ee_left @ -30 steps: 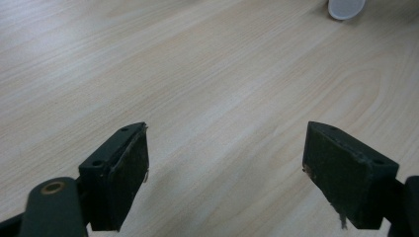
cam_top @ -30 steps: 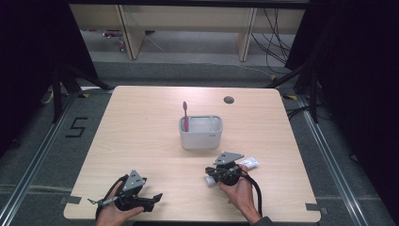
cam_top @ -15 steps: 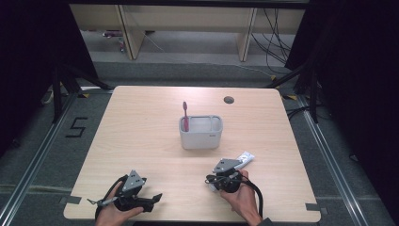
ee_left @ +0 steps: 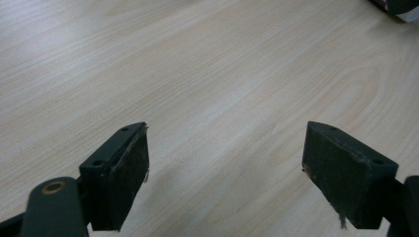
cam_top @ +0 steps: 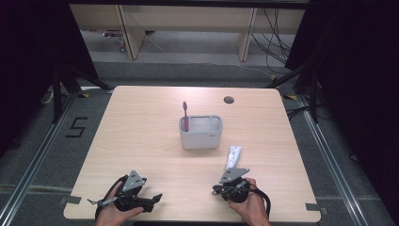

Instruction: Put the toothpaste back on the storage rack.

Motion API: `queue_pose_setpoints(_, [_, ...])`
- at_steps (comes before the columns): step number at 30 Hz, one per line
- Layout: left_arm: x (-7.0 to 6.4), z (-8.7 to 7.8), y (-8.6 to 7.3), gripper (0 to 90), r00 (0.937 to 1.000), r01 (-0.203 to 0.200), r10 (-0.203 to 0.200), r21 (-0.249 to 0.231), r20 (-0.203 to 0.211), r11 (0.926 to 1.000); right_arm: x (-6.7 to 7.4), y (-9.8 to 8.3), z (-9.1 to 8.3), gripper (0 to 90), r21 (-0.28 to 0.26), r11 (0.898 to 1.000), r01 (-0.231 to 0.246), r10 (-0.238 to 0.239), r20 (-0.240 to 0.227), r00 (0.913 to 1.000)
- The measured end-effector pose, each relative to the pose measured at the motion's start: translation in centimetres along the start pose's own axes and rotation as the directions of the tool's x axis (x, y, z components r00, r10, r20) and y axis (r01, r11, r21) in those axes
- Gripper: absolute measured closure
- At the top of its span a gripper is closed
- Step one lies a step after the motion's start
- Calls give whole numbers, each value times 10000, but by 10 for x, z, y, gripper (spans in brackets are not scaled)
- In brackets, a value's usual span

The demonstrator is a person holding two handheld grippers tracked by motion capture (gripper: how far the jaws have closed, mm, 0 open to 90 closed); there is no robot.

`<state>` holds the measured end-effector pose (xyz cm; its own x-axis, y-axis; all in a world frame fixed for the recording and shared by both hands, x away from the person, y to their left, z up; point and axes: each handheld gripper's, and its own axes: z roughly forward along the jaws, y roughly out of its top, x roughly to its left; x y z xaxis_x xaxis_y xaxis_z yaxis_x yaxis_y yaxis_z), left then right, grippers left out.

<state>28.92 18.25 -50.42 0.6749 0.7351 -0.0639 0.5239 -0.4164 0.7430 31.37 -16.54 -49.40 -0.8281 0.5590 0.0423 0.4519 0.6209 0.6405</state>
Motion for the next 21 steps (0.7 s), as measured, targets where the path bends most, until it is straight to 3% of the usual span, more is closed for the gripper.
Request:
queue_pose_setpoints(11, [-1, 1, 0, 179, 10000, 67, -67, -46, 12, 10000, -7, -17, -16, 900, 151, 9999, 63, -67, 265, 9996])
queue_pose_setpoints(17, [-1, 1, 0, 179, 10000, 65, -65, -33, 0, 10000, -13, -26, -26, 900, -69, 9994, -333, 336, 551, 9979])
queue_pose_setpoints(21, [-1, 1, 0, 180, 10000, 59, -59, -8, 28, 10000, -18, -30, -34, 900, 64, 9987, -502, 497, 617, 9969])
